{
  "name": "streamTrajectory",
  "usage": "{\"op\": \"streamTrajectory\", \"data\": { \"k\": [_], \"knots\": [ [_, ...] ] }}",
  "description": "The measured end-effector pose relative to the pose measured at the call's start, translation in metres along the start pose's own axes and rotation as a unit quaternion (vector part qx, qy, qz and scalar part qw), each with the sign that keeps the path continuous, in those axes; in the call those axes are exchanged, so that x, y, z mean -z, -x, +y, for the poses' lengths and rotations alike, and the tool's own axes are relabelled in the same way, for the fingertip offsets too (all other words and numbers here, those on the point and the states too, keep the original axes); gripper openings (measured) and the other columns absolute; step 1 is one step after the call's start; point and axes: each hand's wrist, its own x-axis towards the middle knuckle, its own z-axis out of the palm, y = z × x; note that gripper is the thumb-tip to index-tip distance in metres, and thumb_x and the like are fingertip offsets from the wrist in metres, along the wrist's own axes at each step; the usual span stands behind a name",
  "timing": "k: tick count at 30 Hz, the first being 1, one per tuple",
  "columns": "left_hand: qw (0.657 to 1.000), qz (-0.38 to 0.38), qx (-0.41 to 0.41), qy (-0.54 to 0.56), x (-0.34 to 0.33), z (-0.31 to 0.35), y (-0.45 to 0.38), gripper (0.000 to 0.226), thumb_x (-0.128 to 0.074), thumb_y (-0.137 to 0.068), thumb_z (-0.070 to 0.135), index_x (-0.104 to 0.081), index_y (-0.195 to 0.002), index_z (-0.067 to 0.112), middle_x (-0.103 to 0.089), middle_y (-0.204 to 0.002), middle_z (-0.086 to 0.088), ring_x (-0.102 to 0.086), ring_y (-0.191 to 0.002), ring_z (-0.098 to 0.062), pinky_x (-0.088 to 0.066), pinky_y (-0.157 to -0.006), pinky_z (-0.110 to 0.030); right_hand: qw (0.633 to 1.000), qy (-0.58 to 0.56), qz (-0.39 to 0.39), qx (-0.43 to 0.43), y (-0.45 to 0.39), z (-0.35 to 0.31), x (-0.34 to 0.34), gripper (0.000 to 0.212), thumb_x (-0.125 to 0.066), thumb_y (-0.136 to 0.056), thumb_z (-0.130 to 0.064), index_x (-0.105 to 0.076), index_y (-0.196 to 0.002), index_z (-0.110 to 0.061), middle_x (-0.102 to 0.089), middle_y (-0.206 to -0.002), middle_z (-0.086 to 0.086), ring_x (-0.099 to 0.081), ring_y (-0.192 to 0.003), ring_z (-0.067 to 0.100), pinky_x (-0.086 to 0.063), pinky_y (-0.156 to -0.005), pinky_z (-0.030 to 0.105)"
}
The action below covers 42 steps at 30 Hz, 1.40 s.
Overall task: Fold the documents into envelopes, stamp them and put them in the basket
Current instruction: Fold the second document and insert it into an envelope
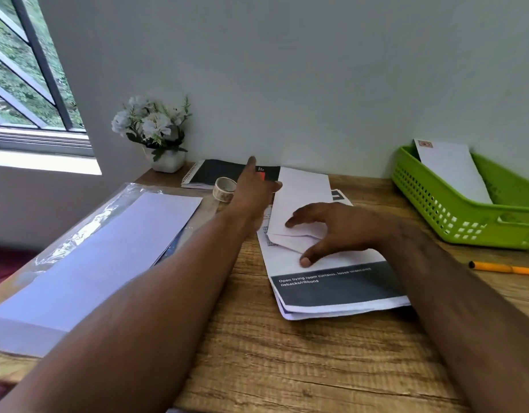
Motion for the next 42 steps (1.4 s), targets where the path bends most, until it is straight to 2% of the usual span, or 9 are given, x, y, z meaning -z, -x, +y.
{"op": "streamTrajectory", "data": {
  "k": [3, 6, 10, 14, 17, 22, 28, 37, 42],
  "knots": [
    [0.969, -0.010, -0.145, -0.200, 0.007, 0.003, 0.001, 0.044, -0.062, -0.083, -0.006, -0.063, -0.122, 0.014, -0.067, -0.117, -0.009, -0.064, -0.102, -0.017, -0.052, -0.095, -0.039, 0.999, -0.029, 0.028, 0.004, 0.001, 0.003, -0.001, 0.068, -0.078, -0.070, -0.050, -0.052, -0.132, -0.038, -0.042, -0.143, -0.016, -0.039, -0.128, 0.006, -0.030, -0.107, 0.025],
    [0.936, -0.126, -0.122, -0.306, 0.015, 0.013, 0.010, 0.015, -0.067, -0.087, 0.008, -0.071, -0.102, 0.007, -0.073, -0.091, -0.009, -0.069, -0.077, -0.019, -0.057, -0.076, -0.036, 0.997, -0.033, 0.065, 0.012, 0.004, 0.011, 0.002, 0.049, -0.077, -0.073, -0.046, -0.063, -0.119, -0.037, -0.057, -0.127, -0.017, -0.050, -0.110, -0.003, -0.038, -0.094, 0.017],
    [0.895, -0.227, -0.063, -0.379, 0.020, 0.014, 0.019, 0.024, -0.074, -0.082, 0.029, -0.074, -0.097, 0.011, -0.074, -0.089, -0.003, -0.070, -0.079, -0.019, -0.058, -0.073, -0.031, 0.988, -0.029, 0.149, 0.037, 0.002, 0.022, 0.001, 0.019, -0.067, -0.086, -0.021, -0.074, -0.103, -0.022, -0.071, -0.104, -0.010, -0.052, -0.078, -0.023, -0.034, -0.071, -0.004],
    [0.850, -0.228, -0.092, -0.466, 0.014, 0.010, 0.021, 0.024, -0.081, -0.077, 0.026, -0.074, -0.096, 0.014, -0.071, -0.086, 0.001, -0.062, -0.066, -0.006, -0.050, -0.059, -0.013, 0.983, -0.011, 0.180, 0.039, -0.007, 0.028, -0.010, 0.015, -0.066, -0.085, -0.017, -0.074, -0.097, -0.019, -0.071, -0.102, -0.006, -0.061, -0.090, -0.003, -0.035, -0.074, 0.002],
    [0.820, -0.216, -0.102, -0.520, 0.010, 0.005, 0.020, 0.021, -0.080, -0.077, 0.022, -0.071, -0.095, 0.018, -0.069, -0.091, 0.001, -0.063, -0.080, -0.013, -0.052, -0.072, -0.023, 0.983, -0.035, 0.176, 0.024, -0.013, 0.031, -0.014, 0.024, -0.072, -0.081, -0.028, -0.070, -0.105, -0.026, -0.063, -0.114, -0.006, -0.055, -0.109, 0.011, -0.038, -0.086, 0.019],
    [0.795, -0.224, -0.103, -0.554, 0.006, 0.006, 0.022, 0.017, -0.075, -0.082, 0.022, -0.066, -0.097, 0.020, -0.060, -0.096, 0.004, -0.057, -0.089, -0.015, -0.049, -0.075, -0.025, 0.984, 0.043, 0.149, -0.089, -0.013, 0.033, -0.021, 0.084, -0.058, -0.069, -0.077, -0.031, -0.142, -0.045, -0.028, -0.154, -0.010, -0.021, -0.143, 0.017, -0.023, -0.112, 0.052],
    [0.786, -0.235, -0.086, -0.566, 0.005, 0.007, 0.022, 0.014, -0.070, -0.086, 0.021, -0.068, -0.100, 0.022, -0.054, -0.087, 0.009, -0.052, -0.082, -0.009, -0.043, -0.067, -0.020, 0.977, 0.028, 0.072, -0.199, -0.005, 0.069, -0.010, 0.137, -0.038, -0.029, -0.104, 0.002, -0.148, -0.049, 0.007, -0.161, -0.009, 0.006, -0.148, 0.027, -0.005, -0.117, 0.057],
    [0.823, -0.181, -0.150, -0.518, -0.004, 0.000, 0.025, 0.009, -0.073, -0.081, 0.015, -0.075, -0.089, 0.014, -0.072, -0.090, 0.003, -0.065, -0.083, -0.009, -0.050, -0.072, -0.019, 0.983, 0.014, 0.037, -0.177, 0.009, 0.063, 0.004, 0.111, -0.062, -0.071, -0.069, 0.008, -0.151, -0.037, 0.014, -0.160, -0.005, 0.016, -0.146, 0.026, 0.007, -0.118, 0.046],
    [0.821, -0.179, -0.198, -0.504, -0.039, -0.009, 0.038, 0.013, -0.068, -0.082, 0.010, -0.077, -0.092, 0.008, -0.073, -0.092, -0.003, -0.060, -0.077, -0.008, -0.049, -0.074, -0.019, 0.982, 0.017, 0.039, -0.186, 0.010, 0.060, 0.004, 0.107, -0.063, -0.074, -0.066, 0.006, -0.151, -0.038, 0.013, -0.160, -0.003, 0.016, -0.146, 0.028, 0.005, -0.116, 0.047]
  ]
}}
